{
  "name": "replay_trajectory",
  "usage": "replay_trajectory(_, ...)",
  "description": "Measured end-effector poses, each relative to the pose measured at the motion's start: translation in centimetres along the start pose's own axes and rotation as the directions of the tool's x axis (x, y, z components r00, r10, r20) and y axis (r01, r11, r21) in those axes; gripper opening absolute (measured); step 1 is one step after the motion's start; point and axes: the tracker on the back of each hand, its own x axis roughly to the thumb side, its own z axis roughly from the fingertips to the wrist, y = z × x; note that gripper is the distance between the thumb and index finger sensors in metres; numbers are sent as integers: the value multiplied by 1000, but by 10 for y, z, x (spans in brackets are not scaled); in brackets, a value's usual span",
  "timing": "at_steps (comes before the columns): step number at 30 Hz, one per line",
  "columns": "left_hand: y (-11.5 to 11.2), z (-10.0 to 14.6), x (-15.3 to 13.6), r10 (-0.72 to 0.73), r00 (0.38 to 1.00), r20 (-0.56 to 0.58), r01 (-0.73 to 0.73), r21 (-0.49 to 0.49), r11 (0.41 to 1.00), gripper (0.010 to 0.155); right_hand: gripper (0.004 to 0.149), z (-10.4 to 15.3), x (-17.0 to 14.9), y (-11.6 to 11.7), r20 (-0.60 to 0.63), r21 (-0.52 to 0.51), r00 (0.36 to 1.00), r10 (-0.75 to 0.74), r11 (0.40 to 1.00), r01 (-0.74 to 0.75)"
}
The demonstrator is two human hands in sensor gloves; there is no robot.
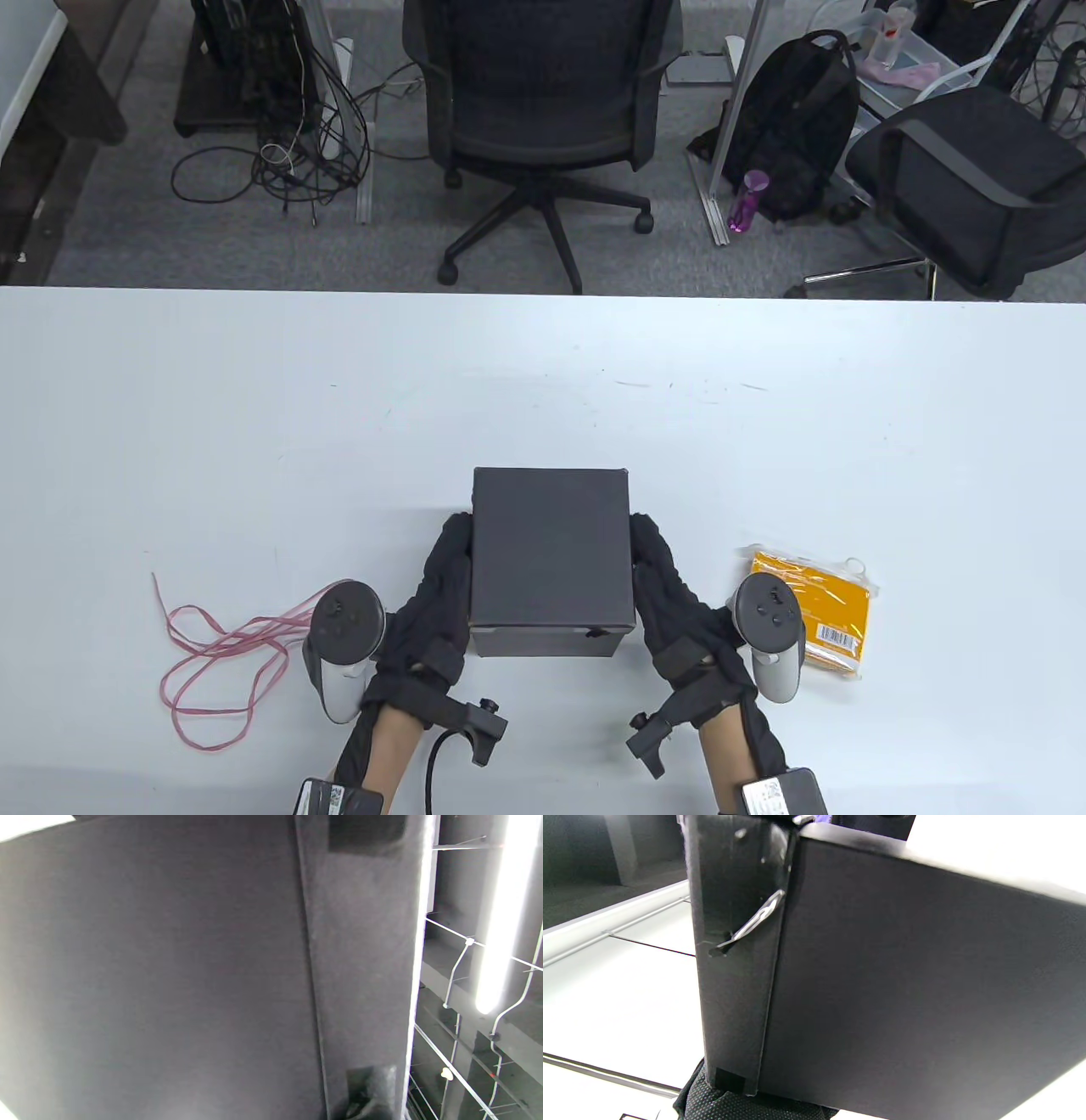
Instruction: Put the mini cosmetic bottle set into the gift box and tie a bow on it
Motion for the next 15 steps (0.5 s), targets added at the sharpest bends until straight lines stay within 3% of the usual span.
replay_trajectory(15, 4, 14, 48, -105, 964, 245, 80, 109, 991, 66, 58, 5, 22, -2, 195, 19, 980, -41, 999, 38)
